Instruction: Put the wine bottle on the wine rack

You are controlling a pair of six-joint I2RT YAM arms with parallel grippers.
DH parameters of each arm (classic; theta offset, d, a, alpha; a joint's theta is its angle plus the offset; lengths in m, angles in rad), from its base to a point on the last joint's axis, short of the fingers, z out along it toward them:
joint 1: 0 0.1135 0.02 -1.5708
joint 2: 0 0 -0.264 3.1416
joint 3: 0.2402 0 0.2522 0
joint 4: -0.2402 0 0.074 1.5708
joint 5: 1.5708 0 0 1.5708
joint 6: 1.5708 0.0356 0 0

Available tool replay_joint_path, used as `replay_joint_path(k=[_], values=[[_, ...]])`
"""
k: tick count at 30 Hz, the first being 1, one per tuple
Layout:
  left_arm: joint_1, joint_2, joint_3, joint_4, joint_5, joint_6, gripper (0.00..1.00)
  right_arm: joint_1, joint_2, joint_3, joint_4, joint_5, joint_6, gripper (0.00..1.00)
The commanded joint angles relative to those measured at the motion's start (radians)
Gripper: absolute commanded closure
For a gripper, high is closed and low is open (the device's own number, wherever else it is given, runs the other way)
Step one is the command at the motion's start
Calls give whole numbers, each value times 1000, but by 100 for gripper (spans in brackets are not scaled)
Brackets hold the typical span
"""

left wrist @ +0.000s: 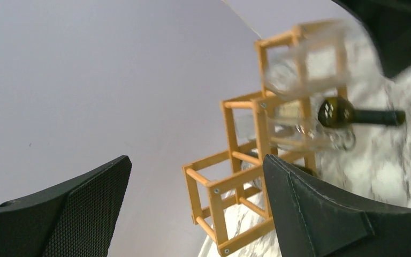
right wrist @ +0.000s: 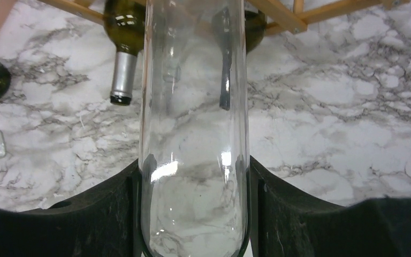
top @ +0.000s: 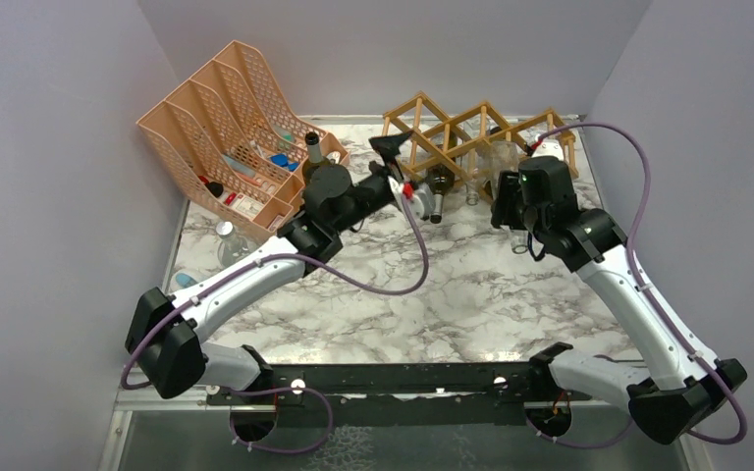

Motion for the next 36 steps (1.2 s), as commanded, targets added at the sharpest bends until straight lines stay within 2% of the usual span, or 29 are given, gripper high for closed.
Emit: replay_joint_path(k=[1, 4, 8, 14, 20, 26, 29, 36], values=[[46, -16, 124, 50, -45, -435, 1, -41, -59, -66, 33, -25, 57, 83], [54, -11, 142, 48, -152, -633, 1, -67, -86, -112, 14, -6, 80, 83], [62, -3, 127, 44, -114, -781, 1, -89, -119, -162, -5, 14, 98, 83], [61, -5, 75, 38, -114, -918, 1, -122, -140, -218, 4, 36, 84, 83], [61, -69, 2, -55, -145, -941, 1, -173, -103, -235, 15, 51, 75, 83], [62, -60, 86, -261, -324, -904, 1, -250, -45, -260, 122, 19, 25, 84], [61, -70, 83, -272, -360, -898, 1, -281, -3, -270, 194, -8, 6, 85], [61, -72, 89, -307, -347, -896, 1, -298, 32, -288, 315, -23, -9, 87]])
